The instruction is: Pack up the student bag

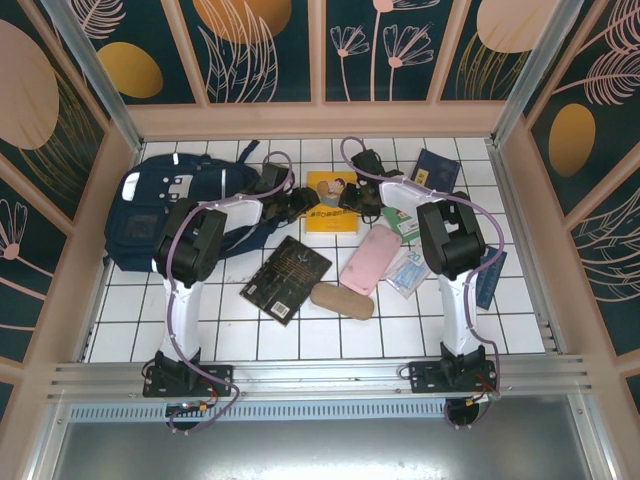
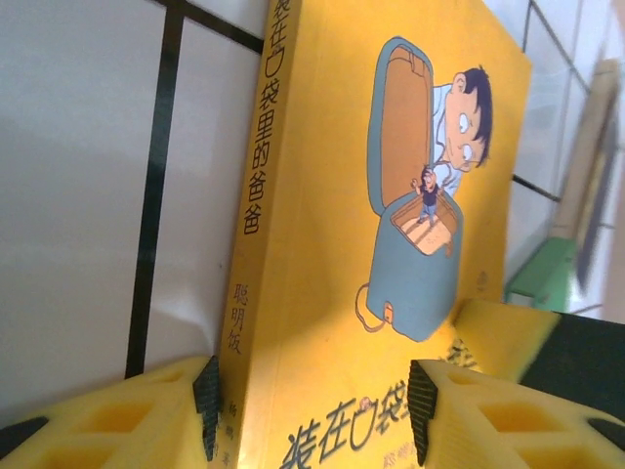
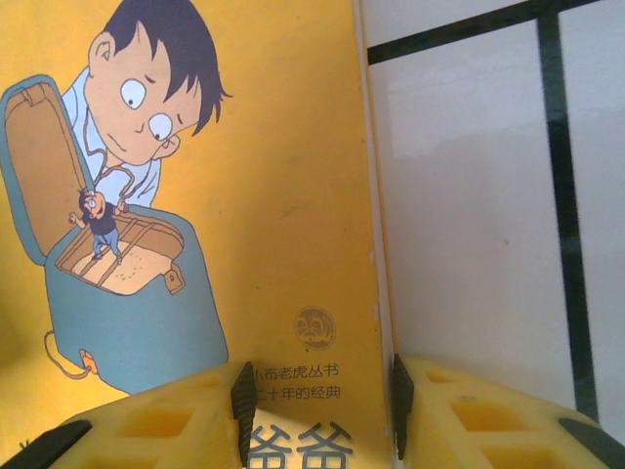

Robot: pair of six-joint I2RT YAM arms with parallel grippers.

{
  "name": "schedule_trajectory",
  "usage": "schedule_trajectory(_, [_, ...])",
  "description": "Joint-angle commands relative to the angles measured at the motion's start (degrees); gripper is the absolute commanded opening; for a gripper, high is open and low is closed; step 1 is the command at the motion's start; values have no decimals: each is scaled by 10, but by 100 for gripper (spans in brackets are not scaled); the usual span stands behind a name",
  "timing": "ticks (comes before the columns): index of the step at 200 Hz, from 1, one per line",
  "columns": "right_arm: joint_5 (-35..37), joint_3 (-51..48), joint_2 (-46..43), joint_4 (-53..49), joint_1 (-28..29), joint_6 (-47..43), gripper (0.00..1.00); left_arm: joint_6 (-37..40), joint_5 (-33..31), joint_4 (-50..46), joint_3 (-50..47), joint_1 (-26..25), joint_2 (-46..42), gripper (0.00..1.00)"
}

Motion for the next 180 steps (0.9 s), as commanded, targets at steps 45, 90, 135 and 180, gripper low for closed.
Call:
schedule_trajectory(45, [-82,-22,-2,18,8,19,43,-134,190,283,-36,-18,-14,53])
schedule_trajectory(90, [-85,-28,-11,21,4,20,43,-56,161,158,-6,-18,1,52])
schedule_trajectory(135, [-79,-31,-24,19,-3,19,46,11,116,53,9,-18,-1,37])
schedule_trajectory(180, [-104,-91,-101,76,-23,34,66,-8,123,75,-1,-16,-30,2])
